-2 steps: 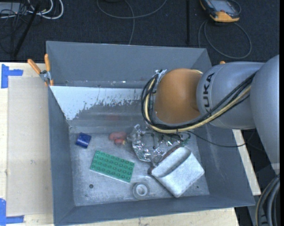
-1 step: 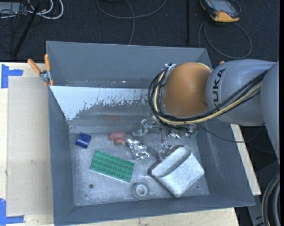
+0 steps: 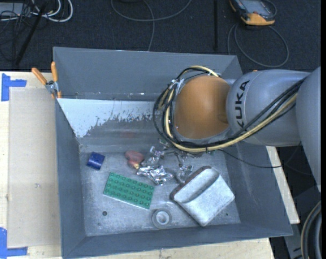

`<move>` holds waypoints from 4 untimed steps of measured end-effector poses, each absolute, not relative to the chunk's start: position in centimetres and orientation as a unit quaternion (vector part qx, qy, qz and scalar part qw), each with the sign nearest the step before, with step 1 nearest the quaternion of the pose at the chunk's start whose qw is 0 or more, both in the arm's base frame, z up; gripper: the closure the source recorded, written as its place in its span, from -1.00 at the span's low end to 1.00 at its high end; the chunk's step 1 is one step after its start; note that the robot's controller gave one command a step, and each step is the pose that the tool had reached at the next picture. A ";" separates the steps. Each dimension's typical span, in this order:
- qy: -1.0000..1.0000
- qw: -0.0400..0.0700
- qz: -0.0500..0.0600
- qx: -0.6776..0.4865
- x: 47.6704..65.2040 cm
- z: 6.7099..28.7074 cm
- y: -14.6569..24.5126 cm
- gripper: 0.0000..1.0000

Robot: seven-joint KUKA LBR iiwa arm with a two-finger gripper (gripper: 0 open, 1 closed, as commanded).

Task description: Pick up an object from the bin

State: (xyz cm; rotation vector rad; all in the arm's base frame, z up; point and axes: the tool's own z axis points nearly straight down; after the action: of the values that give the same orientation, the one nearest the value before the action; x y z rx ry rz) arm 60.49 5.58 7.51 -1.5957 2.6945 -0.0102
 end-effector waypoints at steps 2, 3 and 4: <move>0.823 0.004 -0.001 -0.569 59.6 20.9 6.7 1.00; 0.824 0.001 0.001 -0.567 59.5 20.4 6.6 -1.00; 0.827 0.001 0.000 -0.562 57.1 7.5 6.6 -1.00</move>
Offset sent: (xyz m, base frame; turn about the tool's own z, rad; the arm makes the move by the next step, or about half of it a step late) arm 0.0000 0.0000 0.0000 0.0000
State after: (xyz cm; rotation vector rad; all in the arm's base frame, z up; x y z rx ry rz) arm 57.06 6.58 7.51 -1.7652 2.5952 -0.0002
